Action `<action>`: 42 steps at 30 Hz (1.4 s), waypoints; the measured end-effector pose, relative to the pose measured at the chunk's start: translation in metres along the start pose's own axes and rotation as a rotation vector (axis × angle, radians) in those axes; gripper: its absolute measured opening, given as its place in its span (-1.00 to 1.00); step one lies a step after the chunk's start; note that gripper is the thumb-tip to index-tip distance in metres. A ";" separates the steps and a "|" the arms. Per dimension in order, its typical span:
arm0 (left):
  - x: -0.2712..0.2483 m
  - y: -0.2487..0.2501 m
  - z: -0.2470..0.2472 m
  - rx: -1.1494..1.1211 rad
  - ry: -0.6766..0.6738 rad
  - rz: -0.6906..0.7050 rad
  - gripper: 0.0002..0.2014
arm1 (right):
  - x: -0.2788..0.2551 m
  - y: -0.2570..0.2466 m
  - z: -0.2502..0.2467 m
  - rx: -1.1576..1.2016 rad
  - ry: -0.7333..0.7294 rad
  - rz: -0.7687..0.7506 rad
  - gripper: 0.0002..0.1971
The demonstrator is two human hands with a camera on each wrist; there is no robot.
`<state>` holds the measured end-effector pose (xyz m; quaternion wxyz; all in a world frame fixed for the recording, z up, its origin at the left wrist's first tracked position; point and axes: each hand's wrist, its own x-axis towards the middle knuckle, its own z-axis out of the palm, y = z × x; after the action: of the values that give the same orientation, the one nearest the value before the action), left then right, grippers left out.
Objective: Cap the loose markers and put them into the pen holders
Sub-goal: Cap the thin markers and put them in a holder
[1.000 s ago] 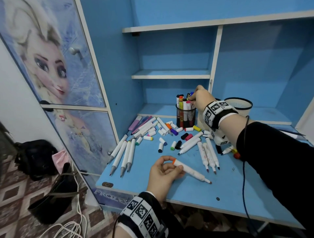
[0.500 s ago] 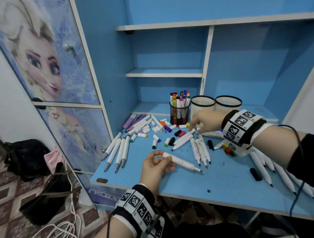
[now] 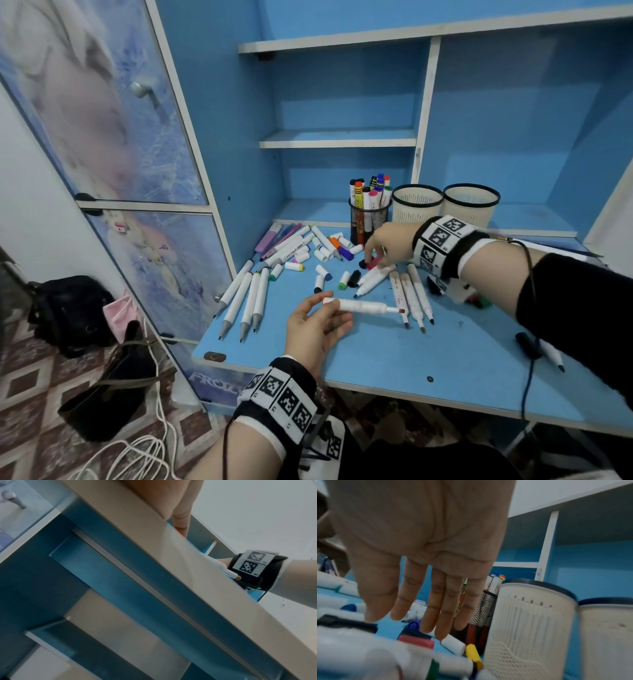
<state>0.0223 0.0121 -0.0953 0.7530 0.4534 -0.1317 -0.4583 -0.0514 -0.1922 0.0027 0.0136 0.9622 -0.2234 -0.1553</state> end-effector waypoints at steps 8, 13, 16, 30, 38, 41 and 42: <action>0.002 0.001 -0.001 -0.001 -0.016 -0.010 -0.84 | 0.060 -0.019 0.001 -0.073 -0.032 0.052 -0.51; 0.002 0.000 0.000 0.038 -0.012 0.025 -0.86 | 0.087 -0.022 -0.002 -0.030 -0.005 0.103 -0.43; 0.001 0.000 0.001 0.075 -0.024 0.040 -0.85 | 0.101 -0.021 -0.002 -0.051 -0.024 0.138 -0.60; 0.001 0.000 0.001 0.118 -0.041 0.054 -0.85 | 0.090 -0.010 0.000 0.072 -0.004 0.112 -0.60; -0.002 0.000 0.003 0.138 -0.033 0.055 -0.87 | 0.073 -0.006 0.002 0.162 -0.103 -0.008 -0.65; -0.003 0.001 0.003 0.147 -0.031 0.057 -0.87 | 0.067 -0.006 0.002 0.176 -0.084 -0.033 -0.69; -0.004 0.002 0.004 0.150 -0.030 0.059 -0.87 | 0.064 -0.006 0.002 0.190 -0.070 -0.030 -0.72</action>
<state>0.0190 0.0135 -0.0911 0.7280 0.4975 -0.1901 -0.4317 0.0049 -0.2146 -0.0181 -0.0879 0.9563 -0.2231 -0.1671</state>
